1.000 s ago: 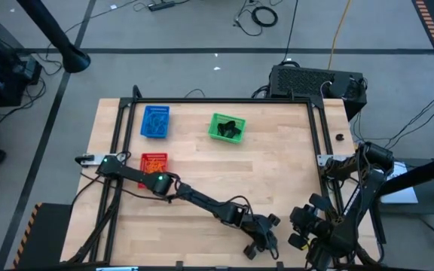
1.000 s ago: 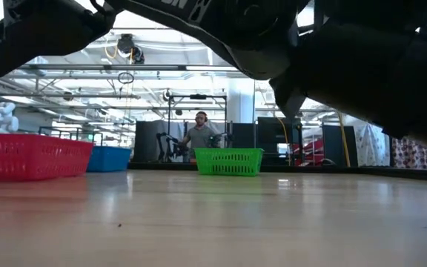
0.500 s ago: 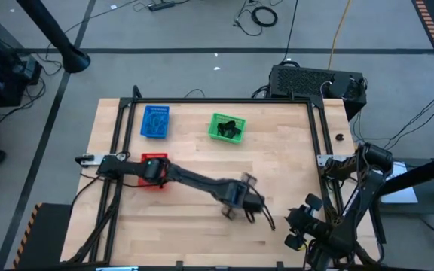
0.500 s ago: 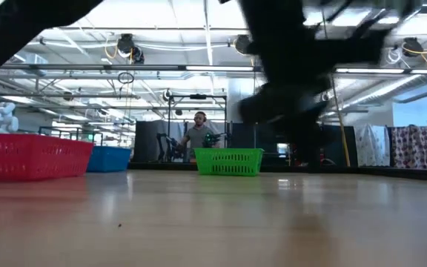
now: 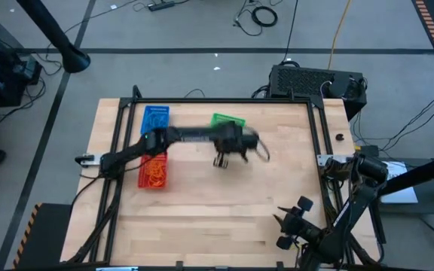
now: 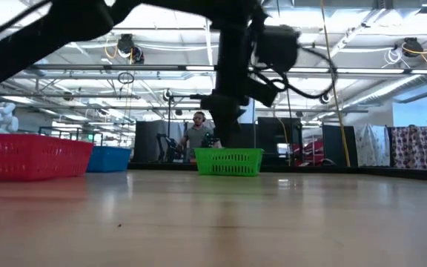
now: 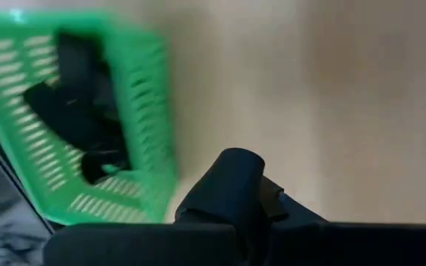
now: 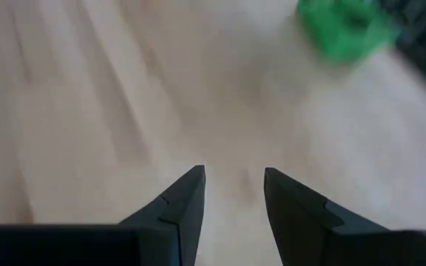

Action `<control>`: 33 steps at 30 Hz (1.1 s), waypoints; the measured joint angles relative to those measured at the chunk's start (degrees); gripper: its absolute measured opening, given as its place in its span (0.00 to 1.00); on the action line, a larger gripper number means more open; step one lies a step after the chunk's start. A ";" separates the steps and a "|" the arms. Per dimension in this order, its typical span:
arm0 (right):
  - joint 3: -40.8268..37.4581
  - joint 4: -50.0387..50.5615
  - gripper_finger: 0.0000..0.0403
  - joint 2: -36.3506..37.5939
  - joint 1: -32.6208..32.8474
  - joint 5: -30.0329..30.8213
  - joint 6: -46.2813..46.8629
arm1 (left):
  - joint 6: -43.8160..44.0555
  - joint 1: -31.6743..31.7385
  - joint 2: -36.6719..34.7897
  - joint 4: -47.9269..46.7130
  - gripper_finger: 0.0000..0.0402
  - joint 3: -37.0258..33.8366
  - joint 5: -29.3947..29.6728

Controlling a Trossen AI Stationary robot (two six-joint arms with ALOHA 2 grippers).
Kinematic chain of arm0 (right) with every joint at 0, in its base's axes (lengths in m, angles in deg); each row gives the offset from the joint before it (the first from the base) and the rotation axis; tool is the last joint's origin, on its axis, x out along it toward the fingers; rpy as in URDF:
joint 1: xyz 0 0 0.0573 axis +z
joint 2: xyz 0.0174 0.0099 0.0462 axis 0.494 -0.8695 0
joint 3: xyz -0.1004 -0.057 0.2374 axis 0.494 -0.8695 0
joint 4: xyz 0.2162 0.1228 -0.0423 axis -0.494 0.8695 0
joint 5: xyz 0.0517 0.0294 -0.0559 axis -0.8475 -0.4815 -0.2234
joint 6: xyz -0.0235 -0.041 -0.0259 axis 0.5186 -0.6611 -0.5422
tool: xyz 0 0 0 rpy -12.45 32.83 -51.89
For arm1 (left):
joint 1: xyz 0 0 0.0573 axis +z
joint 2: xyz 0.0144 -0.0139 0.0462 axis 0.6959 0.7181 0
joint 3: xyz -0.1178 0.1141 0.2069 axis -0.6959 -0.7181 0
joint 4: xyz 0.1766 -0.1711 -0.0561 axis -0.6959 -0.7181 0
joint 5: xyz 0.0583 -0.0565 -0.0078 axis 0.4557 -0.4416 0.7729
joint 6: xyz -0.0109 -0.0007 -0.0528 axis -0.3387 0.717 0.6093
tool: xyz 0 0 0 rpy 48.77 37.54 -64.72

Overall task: Sort rubber bands into baskets
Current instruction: Put the black rubber band into the green bin

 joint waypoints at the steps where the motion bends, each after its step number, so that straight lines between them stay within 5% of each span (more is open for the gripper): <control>1: 0.00 0.12 0.33 -0.14 -0.39 3.24 0.02 | -0.70 1.86 -0.25 0.86 0.00 0.00 -1.14; 6: -0.10 2.86 0.33 -1.00 -2.74 19.75 -0.46 | -0.99 11.43 -1.99 4.99 0.00 0.00 -7.84; 11: -2.69 4.97 0.33 -0.89 -7.65 28.30 -0.06 | -0.70 17.55 -2.20 6.94 0.00 0.04 -10.40; 21: -5.92 6.61 0.33 -0.72 -19.86 23.78 -0.66 | 0.78 20.19 -2.23 8.19 0.00 -0.15 -17.36; 33: -7.13 5.57 0.33 -0.71 -22.89 20.75 -1.90 | 2.21 18.00 -2.21 8.79 0.14 -0.17 -17.10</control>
